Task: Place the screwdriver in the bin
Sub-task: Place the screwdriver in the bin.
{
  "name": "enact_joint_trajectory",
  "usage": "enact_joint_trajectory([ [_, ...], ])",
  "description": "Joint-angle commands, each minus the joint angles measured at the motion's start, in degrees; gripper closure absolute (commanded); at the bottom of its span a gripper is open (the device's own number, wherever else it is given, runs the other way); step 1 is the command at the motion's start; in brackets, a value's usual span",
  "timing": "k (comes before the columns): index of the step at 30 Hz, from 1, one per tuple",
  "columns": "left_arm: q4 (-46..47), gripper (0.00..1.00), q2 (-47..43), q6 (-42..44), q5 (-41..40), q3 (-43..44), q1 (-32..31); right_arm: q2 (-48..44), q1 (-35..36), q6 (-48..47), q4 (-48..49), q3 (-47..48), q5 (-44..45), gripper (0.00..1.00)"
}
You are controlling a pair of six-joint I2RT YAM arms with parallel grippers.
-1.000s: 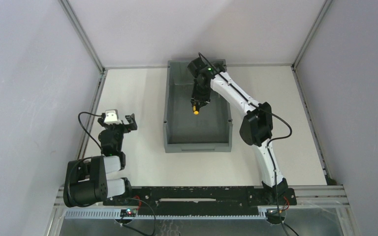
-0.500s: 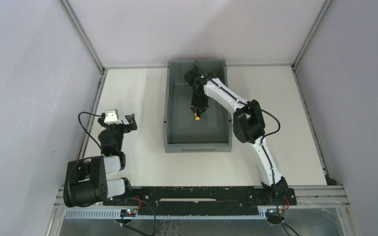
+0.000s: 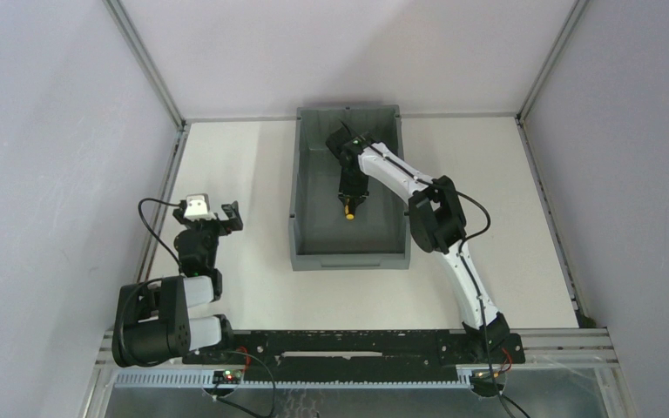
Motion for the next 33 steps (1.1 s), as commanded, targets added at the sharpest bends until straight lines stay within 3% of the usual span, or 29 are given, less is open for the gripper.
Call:
enact_joint_trajectory([
  [1, 1.5, 0.0, -0.7, 0.8, -0.7, 0.9, -0.3, 0.8, 0.5, -0.6, 0.7, -0.8, 0.6, 0.81],
  [6, 1.5, 0.0, -0.7, 0.8, -0.7, 0.7, -0.2, 1.1, 0.5, -0.9, 0.4, -1.1, 0.6, 0.69],
  [14, 1.5, 0.0, -0.7, 0.8, -0.7, 0.7, -0.2, -0.3, 0.3, -1.4, 0.2, -0.8, 0.6, 0.41],
  [33, 1.5, 0.0, -0.7, 0.7, -0.7, 0.8, -0.2, -14.3, 1.3, -9.4, 1.9, 4.1, 6.3, 0.06],
])
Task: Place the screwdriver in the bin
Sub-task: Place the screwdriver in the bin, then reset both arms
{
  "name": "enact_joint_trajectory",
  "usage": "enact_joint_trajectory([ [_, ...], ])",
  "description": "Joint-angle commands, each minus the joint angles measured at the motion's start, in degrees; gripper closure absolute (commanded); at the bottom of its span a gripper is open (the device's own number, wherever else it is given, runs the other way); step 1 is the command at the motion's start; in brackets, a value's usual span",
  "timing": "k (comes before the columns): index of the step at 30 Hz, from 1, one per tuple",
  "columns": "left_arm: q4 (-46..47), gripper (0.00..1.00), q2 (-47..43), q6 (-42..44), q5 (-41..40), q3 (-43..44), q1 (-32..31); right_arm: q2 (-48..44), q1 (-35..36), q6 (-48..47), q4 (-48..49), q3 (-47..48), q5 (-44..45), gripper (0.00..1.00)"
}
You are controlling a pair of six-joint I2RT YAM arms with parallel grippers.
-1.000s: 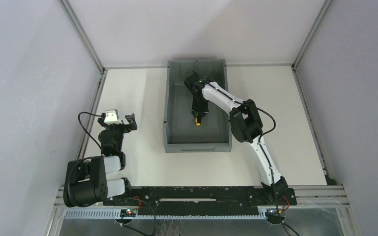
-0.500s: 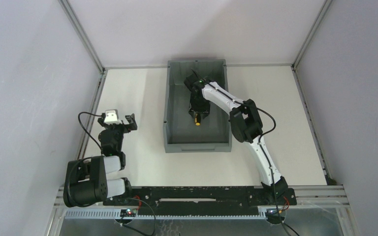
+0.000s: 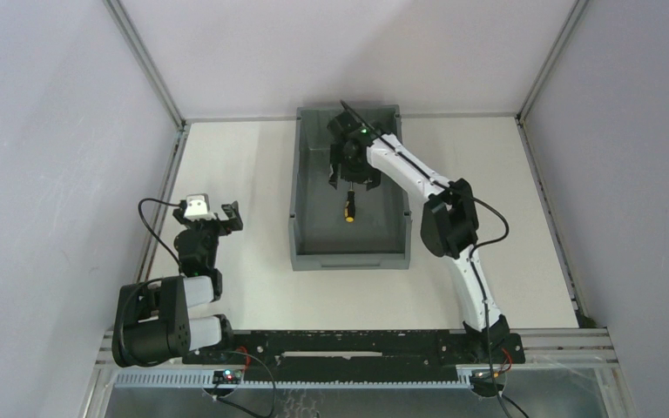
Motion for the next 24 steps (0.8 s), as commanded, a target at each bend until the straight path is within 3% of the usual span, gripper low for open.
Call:
enact_joint_trajectory([
  [1, 1.5, 0.0, -0.7, 0.8, -0.7, 0.7, -0.3, -8.1, 1.2, -4.9, 1.5, 4.5, 4.1, 0.04],
  [13, 1.5, 0.0, -0.7, 0.8, -0.7, 0.8, -0.2, -19.7, 1.6, -18.9, 7.8, 5.5, 11.6, 0.0],
  [24, 1.5, 0.0, -0.7, 0.8, -0.6, 0.8, -0.3, -35.6, -1.3, -28.3, 18.9, -9.7, 18.2, 0.0],
])
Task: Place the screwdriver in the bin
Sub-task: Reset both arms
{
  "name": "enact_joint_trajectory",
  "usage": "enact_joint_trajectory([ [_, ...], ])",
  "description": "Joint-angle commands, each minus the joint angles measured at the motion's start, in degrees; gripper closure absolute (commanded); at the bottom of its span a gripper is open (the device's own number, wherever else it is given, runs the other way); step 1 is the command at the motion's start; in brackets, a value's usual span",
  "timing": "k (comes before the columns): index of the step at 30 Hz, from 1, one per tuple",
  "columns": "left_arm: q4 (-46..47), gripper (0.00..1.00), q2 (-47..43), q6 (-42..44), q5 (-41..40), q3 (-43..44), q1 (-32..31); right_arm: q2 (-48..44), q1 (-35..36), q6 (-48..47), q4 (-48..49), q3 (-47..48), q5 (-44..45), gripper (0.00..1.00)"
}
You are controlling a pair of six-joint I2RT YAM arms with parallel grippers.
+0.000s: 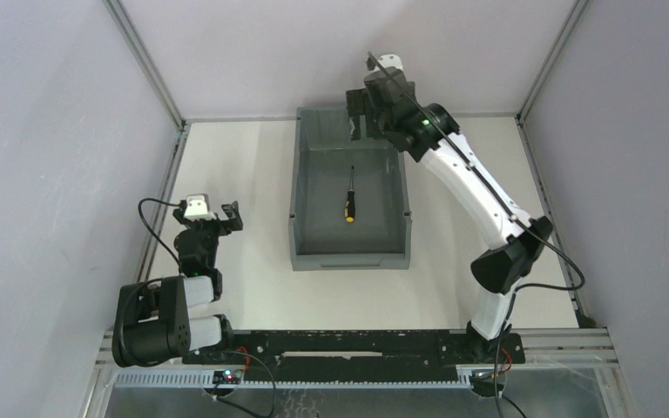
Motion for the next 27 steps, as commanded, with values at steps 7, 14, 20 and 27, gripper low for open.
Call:
enact_joint_trajectory([
  [7, 1.5, 0.0, -0.7, 0.8, -0.7, 0.8, -0.2, -15.7, -7.7, -7.2, 11.2, -15.7, 2.9, 0.0],
  [14, 1.5, 0.0, -0.7, 0.8, -0.7, 0.8, -0.3, -24.6, -16.0, -7.0, 14.0, -26.8, -1.7, 0.0],
  [20, 1.5, 0.0, -0.8, 0.8, -0.7, 0.7, -0.2, -30.9, -23.2, -6.4, 16.8, -37.7, -5.9, 0.0],
  [27, 1.5, 0.0, -0.7, 0.8, -0.7, 0.7, -0.2, -36.3, -27.7, -5.7, 21.3, -48.9, -9.8, 0.0],
])
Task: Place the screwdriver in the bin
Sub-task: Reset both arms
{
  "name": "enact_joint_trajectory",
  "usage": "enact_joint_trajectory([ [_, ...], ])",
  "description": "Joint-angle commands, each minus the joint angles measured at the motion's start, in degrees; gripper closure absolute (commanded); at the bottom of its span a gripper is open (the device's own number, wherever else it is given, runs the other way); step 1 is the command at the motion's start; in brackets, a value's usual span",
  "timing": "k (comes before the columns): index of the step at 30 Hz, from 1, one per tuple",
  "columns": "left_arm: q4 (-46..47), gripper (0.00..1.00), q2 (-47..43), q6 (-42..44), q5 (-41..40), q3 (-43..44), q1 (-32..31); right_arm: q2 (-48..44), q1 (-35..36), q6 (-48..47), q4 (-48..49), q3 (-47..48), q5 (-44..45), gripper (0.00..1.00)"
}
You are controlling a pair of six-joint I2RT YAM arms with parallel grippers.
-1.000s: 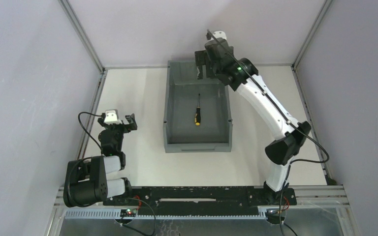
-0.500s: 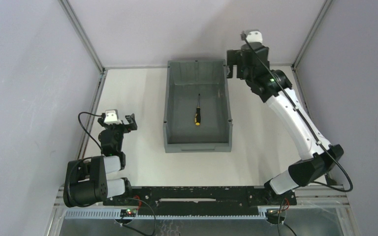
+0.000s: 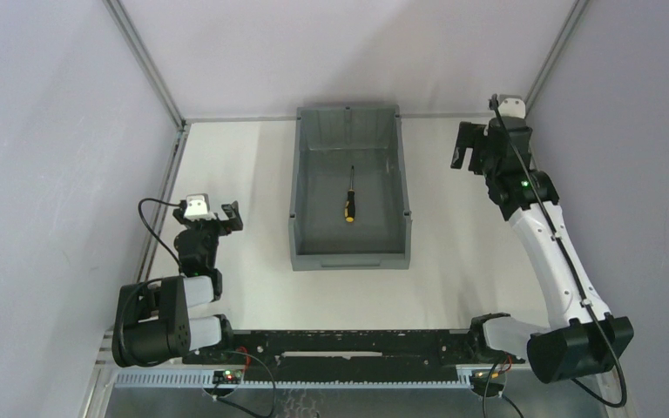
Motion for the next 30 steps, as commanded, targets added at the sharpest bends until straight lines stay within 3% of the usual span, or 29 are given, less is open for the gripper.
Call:
enact_joint_trajectory([
  [1, 1.5, 0.0, -0.7, 0.8, -0.6, 0.8, -0.3, -3.4, -1.4, 0.4, 5.4, -5.4, -3.5, 0.0],
  [20, 1.5, 0.0, -0.7, 0.8, -0.7, 0.8, -0.2, -9.2, -2.9, 4.4, 11.7, -25.7, -6.9, 0.0],
  [30, 1.5, 0.0, -0.7, 0.8, -0.7, 0.8, -0.2, -10.6, -2.9, 4.9, 12.8, -27.5, -7.6, 0.0],
])
